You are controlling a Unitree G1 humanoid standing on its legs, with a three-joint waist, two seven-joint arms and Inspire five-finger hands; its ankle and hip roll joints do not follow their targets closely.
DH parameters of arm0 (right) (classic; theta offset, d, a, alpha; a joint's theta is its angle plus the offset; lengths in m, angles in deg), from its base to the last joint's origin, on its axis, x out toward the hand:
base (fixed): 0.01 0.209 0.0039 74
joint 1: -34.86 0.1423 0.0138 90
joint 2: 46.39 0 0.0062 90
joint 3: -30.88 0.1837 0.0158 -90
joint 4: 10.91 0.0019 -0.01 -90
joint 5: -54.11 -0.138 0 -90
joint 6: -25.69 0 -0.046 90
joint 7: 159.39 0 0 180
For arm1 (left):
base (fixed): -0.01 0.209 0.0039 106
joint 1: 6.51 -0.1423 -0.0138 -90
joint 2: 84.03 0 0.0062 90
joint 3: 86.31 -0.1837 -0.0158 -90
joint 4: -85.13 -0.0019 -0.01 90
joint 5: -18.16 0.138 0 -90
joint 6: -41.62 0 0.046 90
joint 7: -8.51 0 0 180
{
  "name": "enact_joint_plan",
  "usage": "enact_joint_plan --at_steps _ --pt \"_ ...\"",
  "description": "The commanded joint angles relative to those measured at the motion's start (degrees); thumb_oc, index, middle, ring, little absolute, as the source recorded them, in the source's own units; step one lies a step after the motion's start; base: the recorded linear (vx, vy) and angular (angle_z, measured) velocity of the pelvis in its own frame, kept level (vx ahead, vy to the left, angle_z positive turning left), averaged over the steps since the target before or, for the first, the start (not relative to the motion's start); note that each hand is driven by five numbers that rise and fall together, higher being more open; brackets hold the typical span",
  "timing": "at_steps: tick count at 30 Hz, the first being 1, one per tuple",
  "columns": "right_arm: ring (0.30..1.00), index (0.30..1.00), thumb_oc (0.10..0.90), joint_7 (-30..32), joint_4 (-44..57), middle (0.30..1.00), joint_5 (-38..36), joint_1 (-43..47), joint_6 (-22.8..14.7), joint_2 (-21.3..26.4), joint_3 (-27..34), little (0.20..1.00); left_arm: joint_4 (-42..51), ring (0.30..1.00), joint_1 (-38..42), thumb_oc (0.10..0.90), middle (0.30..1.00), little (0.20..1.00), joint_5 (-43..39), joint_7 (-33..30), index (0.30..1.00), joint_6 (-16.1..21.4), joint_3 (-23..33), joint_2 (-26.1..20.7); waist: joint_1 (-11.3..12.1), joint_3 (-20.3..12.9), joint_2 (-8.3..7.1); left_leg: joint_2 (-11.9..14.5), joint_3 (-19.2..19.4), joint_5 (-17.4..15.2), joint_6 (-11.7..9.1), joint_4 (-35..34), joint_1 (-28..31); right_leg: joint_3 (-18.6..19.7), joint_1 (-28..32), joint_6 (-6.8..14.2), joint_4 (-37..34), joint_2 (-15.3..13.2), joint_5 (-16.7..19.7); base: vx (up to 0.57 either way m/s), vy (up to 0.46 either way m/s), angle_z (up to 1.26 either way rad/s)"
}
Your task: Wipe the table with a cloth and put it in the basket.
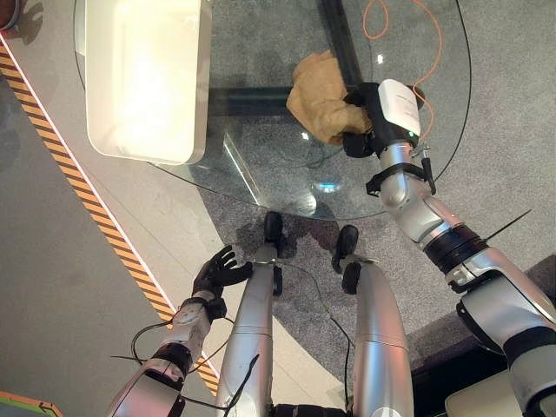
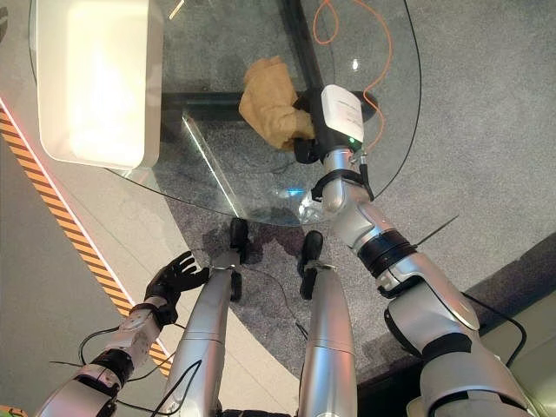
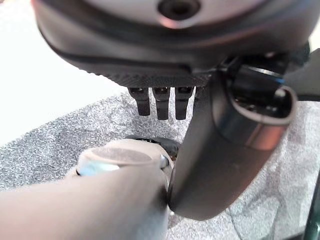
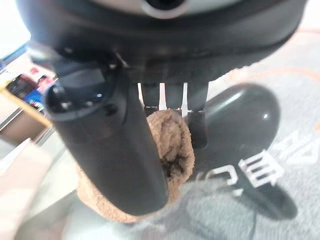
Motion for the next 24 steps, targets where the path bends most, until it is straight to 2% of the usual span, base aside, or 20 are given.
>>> enact_joint_plan --at_steps 1,24 --pt "0.300 0.300 0.100 -5.60 6.89 0.300 0.17 -3.55 -3.95 -6.41 -7.16 0.200 -0.89 0.900 -0.90 0.800 0.900 0.900 1.44 -0.79 0.900 0.24 0.25 2.28 0.16 -1.29 1.62 -1.41 5.65 -5.00 4.16 4.35 0.62 -0.28 0.68 2.10 -6.19 0.45 4.31 0.00 0.000 0.00" --pt "0.300 0.300 0.100 -11.35 11.95 0.300 -1.69 -5.36 -4.64 -6.81 -10.15 0.200 -0.29 0.900 0.36 0.800 0.900 0.900 1.99 -2.10 0.900 -0.65 -0.04 2.33 -0.05 -1.29 0.92 -1.35 5.88 -4.79 4.10 4.34 0.40 -0.41 0.50 2.37 -6.63 0.26 4.81 0.00 0.000 0.00"
